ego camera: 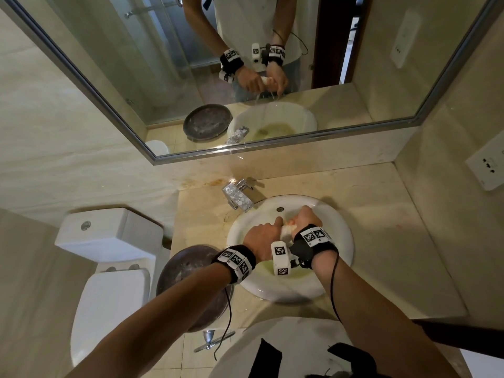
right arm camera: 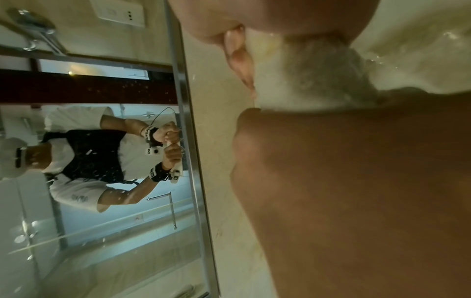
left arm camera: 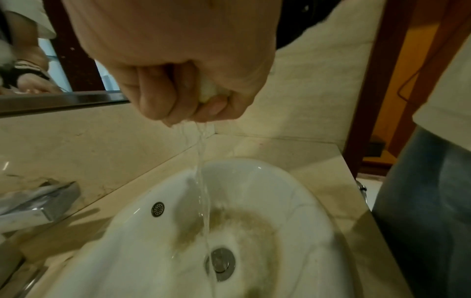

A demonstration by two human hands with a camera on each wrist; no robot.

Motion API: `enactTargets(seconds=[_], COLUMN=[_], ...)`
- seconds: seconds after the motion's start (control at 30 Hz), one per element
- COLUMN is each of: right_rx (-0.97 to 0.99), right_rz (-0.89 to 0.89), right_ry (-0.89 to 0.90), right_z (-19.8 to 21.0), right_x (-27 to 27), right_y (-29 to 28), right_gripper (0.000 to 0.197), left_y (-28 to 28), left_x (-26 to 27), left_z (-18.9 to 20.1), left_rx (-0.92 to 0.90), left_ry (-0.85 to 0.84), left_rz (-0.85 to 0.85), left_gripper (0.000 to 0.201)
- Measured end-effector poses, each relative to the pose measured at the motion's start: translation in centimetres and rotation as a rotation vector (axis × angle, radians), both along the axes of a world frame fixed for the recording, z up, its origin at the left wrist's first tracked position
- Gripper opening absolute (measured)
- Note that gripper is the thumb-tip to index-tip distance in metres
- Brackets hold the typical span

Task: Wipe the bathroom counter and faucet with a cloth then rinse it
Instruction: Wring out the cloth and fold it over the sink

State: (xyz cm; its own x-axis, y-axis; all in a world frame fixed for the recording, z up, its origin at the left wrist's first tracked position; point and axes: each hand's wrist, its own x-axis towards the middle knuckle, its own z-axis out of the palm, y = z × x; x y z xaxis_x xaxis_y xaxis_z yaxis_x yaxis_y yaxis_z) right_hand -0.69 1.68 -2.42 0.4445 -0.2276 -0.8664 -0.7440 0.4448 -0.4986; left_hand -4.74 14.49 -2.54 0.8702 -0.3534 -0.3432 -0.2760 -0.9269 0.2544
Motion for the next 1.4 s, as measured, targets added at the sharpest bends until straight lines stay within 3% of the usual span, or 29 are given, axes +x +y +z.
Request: enactTargets(seconds=[0.13, 0.27, 0.37, 0.47, 0.57, 0.63, 0.8, 0.9, 1.13, 1.3, 1.4], right_rx=[0.027, 0.045, 0.08, 0.069, 0.048, 0.07, 0.154, 0.175, 0.105, 0.041, -0.025], right_rz=[0.012, -0.016, -0.029, 0.087, 0.214, 0.334, 0.499, 0.538, 0.741, 0.623, 0.56], right_ry=[-0.125, -0.057, -0.183, -0.277, -0.448, -0.577, -0.88, -0.927, -0.96, -0.877, -0.812], right_z=[-2.0, -0.4, 0.8, 1.8, 3.4, 4.9, 7.8, 8.4, 8.1, 6.6, 5.7], right_x=[-0.2, 0.3, 1.9, 2.9, 3.4, 3.4, 2.7, 2.7, 2.2, 1.5, 1.0], right_y=[-0.3, -0.3, -0.2, -0.2, -0.5, -0.5, 0.3, 0.7, 0.6, 0.6, 0.9], right_gripper=[0.027, 0.025, 0.026, 0.035, 0.043, 0.047, 0.052, 0.057, 0.057, 0.06, 0.056], left_y=[0.0, -0.4, -0.6, -0.2, 1.0, 2.3, 3.8, 3.6, 2.3, 1.7, 1.1], left_x=[-0.3, 0.4, 1.4, 2.7, 4.4, 5.6, 7.1, 6.3, 3.8, 2.8, 2.1], left_z=[-1.0, -0.7, -0.5, 0.7, 3.2, 4.5, 6.9, 6.4, 5.4, 4.9, 3.7], left_rx=[0.079, 0.089, 0.006, -0.233, -0.474, -0.532, -0.438, -0.506, -0.814, -0.729, -0.639], left_ry=[-0.098, -0.117, -0.076, 0.134, 0.57, 0.715, 0.603, 0.683, 0.842, 0.748, 0.693], left_rz=[-0.064, -0.052, 0.033, 0.072, 0.041, 0.025, 0.104, 0.16, 0.181, 0.225, 0.274], left_gripper=[0.056, 0.051, 0.054, 0.042, 0.035, 0.041, 0.072, 0.058, 0.046, 0.019, 0.028])
